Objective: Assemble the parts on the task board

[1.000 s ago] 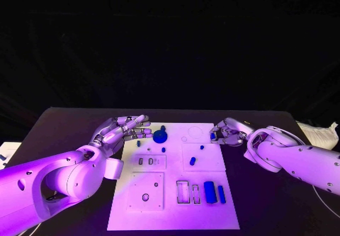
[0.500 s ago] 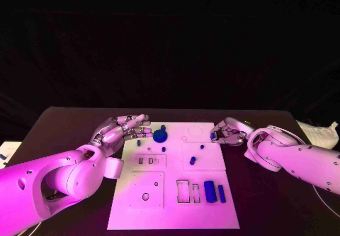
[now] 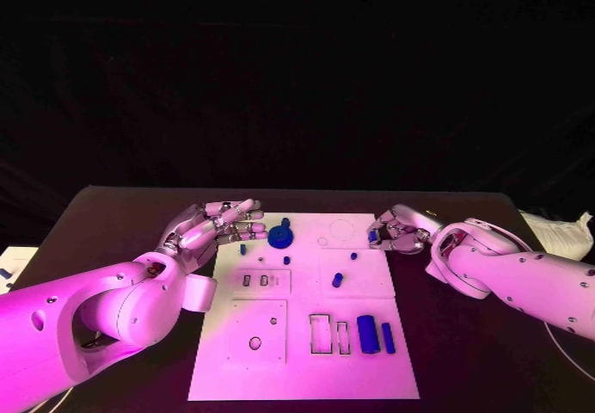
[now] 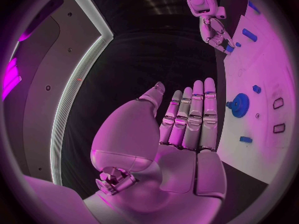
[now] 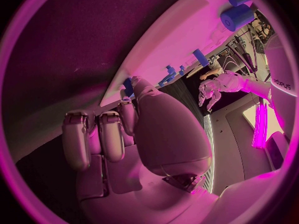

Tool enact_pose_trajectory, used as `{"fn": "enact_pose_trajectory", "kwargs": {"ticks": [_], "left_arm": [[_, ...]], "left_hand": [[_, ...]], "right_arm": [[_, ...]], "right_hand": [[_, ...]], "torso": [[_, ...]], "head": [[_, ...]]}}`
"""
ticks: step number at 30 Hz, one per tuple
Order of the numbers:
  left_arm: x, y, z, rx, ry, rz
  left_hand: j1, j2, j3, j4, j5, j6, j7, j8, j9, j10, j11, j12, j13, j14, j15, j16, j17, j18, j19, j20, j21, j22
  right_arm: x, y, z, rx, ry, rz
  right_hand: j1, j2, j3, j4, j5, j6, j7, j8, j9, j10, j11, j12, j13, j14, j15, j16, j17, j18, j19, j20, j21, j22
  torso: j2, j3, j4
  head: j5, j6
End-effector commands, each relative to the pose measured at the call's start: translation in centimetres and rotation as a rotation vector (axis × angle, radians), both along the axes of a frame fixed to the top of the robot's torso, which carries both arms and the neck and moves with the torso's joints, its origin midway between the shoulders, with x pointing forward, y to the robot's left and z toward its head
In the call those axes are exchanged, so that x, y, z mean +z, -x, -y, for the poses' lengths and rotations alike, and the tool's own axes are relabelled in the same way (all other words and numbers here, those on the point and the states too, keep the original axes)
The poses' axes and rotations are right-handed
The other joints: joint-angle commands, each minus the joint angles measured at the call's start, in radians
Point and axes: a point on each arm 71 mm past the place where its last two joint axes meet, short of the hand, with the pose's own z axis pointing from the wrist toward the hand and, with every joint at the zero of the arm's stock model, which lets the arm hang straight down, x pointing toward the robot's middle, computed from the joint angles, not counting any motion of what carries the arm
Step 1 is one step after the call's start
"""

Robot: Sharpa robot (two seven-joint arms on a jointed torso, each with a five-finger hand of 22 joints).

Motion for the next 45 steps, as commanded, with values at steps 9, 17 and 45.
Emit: {"fn": "enact_pose_trajectory", "kwargs": {"ticks": [9, 17, 45], "left_arm": [[0.1, 0.1, 0.2, -0.021, 0.013, 0.005], [0.1, 0.1, 0.2, -0.022, 0.012, 0.003], [-0.3, -0.9, -1.0, 0.015, -0.004, 0.002]], "left_hand": [[-0.003, -0.002, 0.006, -0.002, 0.002, -0.004, 0.005, -0.006, -0.001, -0.006, 0.003, -0.003, -0.001, 0.002, 0.003, -0.004, 0.001, 0.002, -0.002, 0.006, -0.005, -0.002], [-0.003, -0.002, 0.006, -0.002, 0.002, -0.004, 0.005, -0.006, -0.001, -0.006, 0.003, -0.003, -0.001, 0.002, 0.003, -0.004, 0.001, 0.002, -0.002, 0.006, -0.005, -0.002], [-0.001, -0.001, 0.009, -0.005, 0.002, -0.004, 0.005, -0.006, -0.001, -0.007, 0.003, -0.002, -0.001, 0.003, 0.003, -0.005, 0.003, 0.002, -0.002, 0.006, -0.005, -0.002]], "right_arm": [[-0.2, -0.1, -0.1, 0.005, 0.016, -0.011], [-0.2, -0.1, -0.1, 0.002, 0.011, -0.006], [2.6, 2.6, -8.4, 0.041, -0.119, 0.062]], "right_hand": [[-0.005, 0.023, 0.010, -0.010, -0.006, 0.029, -0.010, 0.012, 0.003, 0.023, -0.020, 0.009, 0.004, 0.083, -0.011, 0.004, 0.167, -0.019, 0.020, -0.007, 0.005, 0.159], [0.009, 0.060, 0.044, -0.040, -0.045, 0.094, -0.041, 0.044, 0.022, 0.031, -0.046, 0.012, 0.009, 0.084, -0.034, 0.007, 0.173, -0.020, 0.024, -0.027, 0.008, 0.164], [-0.017, 0.066, 0.064, -0.051, -0.029, 0.081, -0.040, 0.036, 0.027, 0.028, -0.047, -0.002, 0.004, 0.084, -0.034, 0.004, 0.169, -0.020, 0.021, -0.033, 0.006, 0.161]], "torso": [[0.000, -0.0001, 0.0002], [0.000, 0.0002, 0.0001], [-0.016, -0.0086, 0.0079]], "head": [[0.003, -0.001], [0.001, -0.001], [0.015, -0.010]]}}
